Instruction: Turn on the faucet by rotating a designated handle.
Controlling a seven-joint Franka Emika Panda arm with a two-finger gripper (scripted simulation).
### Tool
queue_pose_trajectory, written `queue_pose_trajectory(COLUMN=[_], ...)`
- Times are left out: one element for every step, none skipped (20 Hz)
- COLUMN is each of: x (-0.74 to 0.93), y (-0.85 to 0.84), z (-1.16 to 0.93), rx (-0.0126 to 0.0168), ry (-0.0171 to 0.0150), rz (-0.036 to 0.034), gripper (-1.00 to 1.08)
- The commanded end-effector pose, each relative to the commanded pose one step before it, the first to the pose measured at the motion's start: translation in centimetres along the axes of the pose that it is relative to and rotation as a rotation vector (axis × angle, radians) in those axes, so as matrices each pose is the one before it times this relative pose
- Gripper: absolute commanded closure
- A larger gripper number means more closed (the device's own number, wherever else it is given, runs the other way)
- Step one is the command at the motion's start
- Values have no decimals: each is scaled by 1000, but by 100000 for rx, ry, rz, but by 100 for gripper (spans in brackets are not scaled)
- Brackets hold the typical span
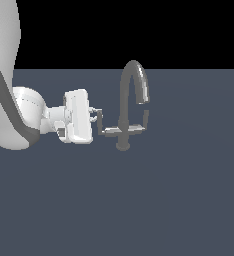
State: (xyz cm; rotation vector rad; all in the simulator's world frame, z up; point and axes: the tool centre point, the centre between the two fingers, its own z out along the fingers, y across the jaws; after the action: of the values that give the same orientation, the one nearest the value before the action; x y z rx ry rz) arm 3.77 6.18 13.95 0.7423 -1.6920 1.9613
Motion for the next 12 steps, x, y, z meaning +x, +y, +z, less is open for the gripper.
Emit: queue_pose_trajectory(x=[-405,-123,-107,-91,-74,-58,-43,-25,0,0,0,0], y=[157,53,45,36,29,22,16,9,-2,0,0,0], z=[-285,-92,-81,-69,-57,-44,-33,-19,-1,0,0,0], rx=[2590,769,668,565,463,360,259,155,40,0,0,0], ry=[9,9,13,15,15,13,10,6,2,0,0,0], rz=[-3660,-1087,-943,-796,-652,-506,-365,-218,-56,0,0,0], gripper=[108,108,108,108,108,108,108,108,108,108,108,108])
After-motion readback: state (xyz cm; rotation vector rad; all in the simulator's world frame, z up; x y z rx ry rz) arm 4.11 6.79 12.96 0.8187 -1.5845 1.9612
